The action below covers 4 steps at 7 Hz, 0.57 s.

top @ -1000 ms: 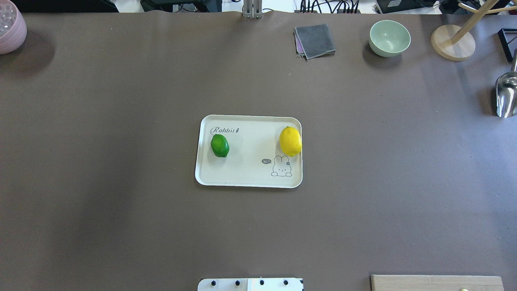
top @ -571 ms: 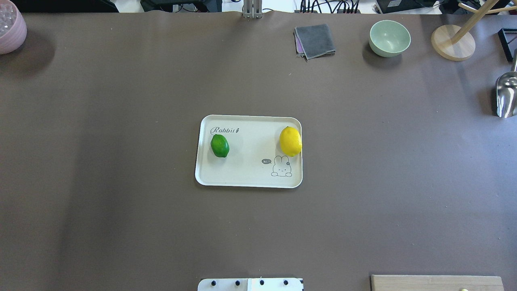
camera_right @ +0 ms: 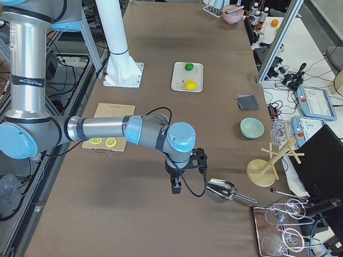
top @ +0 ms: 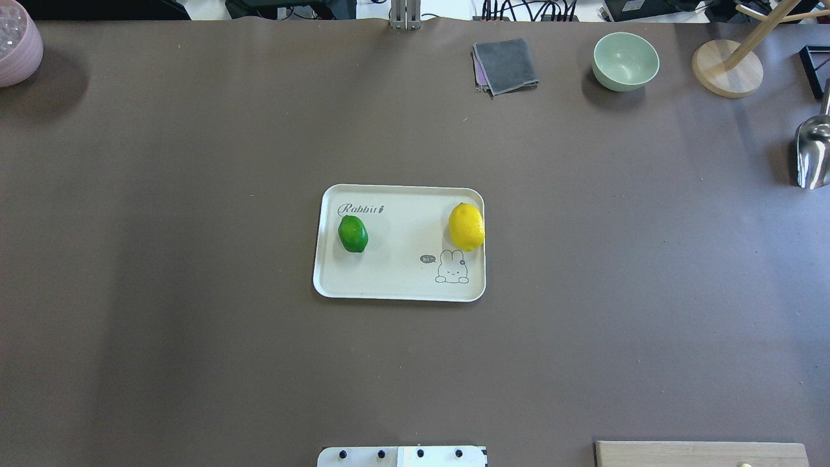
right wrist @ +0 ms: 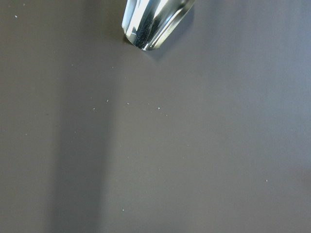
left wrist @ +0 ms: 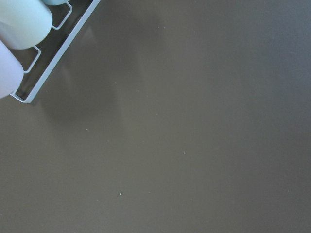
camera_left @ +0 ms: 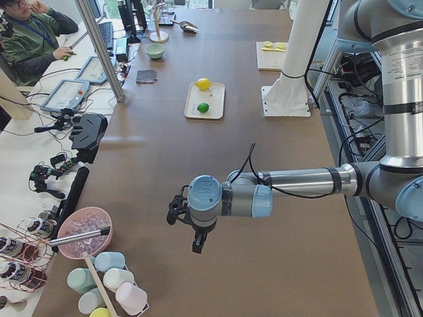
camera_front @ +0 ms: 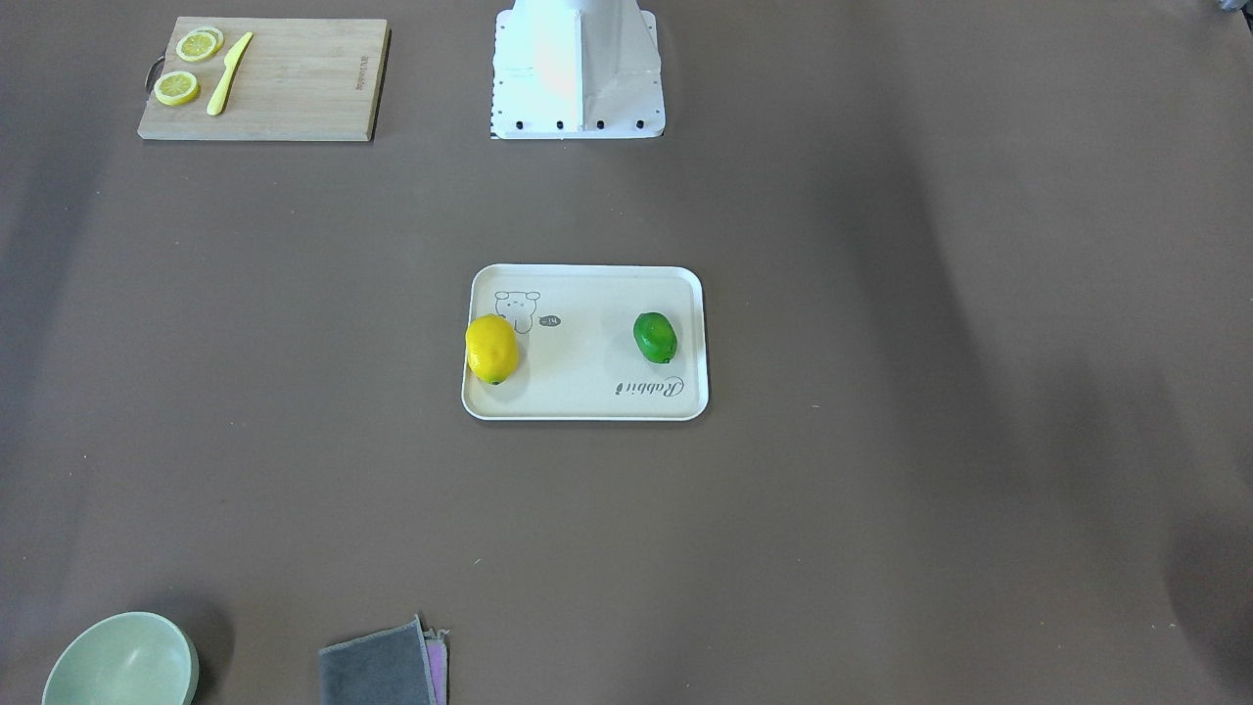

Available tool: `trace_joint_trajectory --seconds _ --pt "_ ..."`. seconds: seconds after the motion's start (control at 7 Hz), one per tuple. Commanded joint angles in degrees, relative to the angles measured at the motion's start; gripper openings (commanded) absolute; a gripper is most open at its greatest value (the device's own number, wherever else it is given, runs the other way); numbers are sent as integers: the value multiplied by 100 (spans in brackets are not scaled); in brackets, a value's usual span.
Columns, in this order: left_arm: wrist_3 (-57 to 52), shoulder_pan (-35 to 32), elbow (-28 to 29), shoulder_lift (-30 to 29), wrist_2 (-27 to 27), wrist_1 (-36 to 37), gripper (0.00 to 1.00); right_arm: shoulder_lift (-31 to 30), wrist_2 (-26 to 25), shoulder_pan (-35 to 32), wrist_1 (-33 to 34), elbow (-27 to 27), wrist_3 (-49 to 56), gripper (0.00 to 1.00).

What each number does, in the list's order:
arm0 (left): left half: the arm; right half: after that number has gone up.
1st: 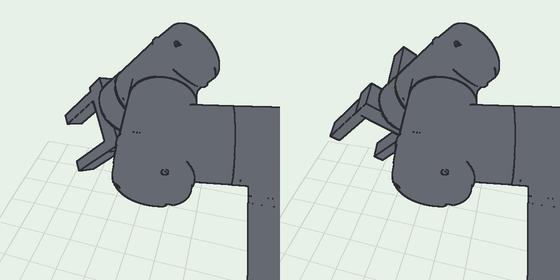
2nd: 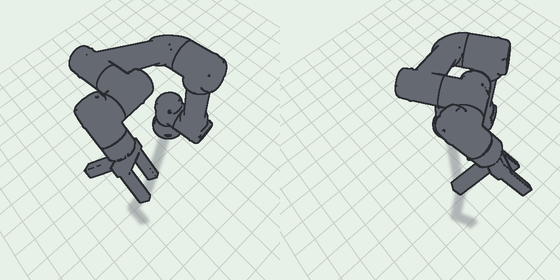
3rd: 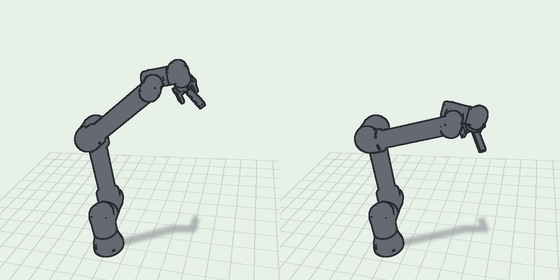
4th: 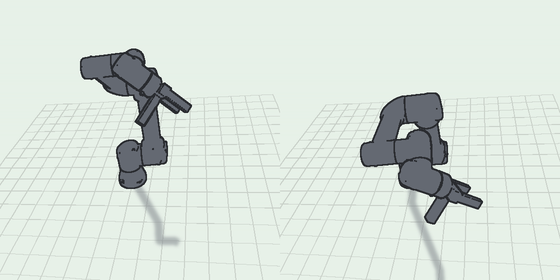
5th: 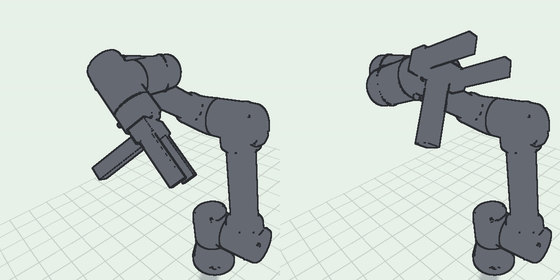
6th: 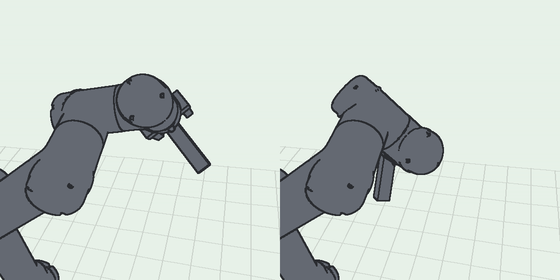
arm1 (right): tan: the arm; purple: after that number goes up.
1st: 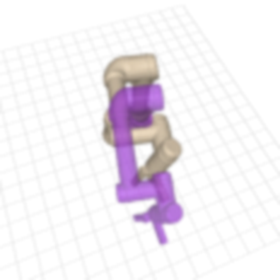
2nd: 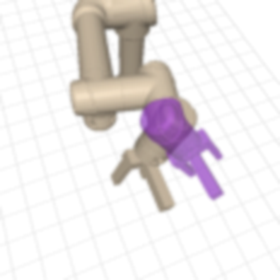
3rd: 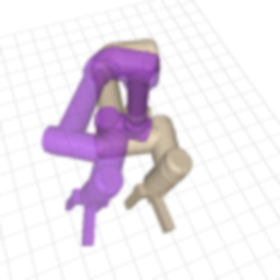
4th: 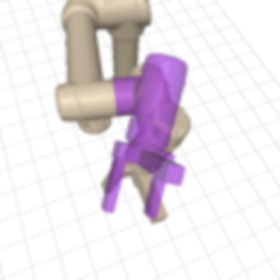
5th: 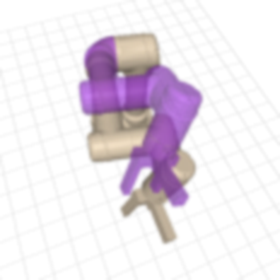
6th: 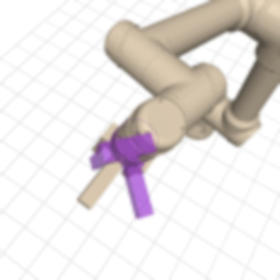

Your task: Place all lemons on tray

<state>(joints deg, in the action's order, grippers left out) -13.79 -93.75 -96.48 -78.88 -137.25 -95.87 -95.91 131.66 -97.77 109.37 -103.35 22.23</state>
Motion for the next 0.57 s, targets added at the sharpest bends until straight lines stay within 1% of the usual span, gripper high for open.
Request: trace_joint_trajectory --seconds 0.0,0.14,0.29,0.43 --pt "-27 -12 -152 74 -47 -46 99 -77 35 4 137 -89 36 100" --pt "-27 -21 -204 127 -47 -255 99 -121 139 4 137 -98 36 100" --pt "-27 -21 -187 127 -30 -353 99 -217 445 4 129 -115 45 100" --pt "-27 -47 -187 136 -30 -354 99 -322 500 4 -54 -107 53 100"
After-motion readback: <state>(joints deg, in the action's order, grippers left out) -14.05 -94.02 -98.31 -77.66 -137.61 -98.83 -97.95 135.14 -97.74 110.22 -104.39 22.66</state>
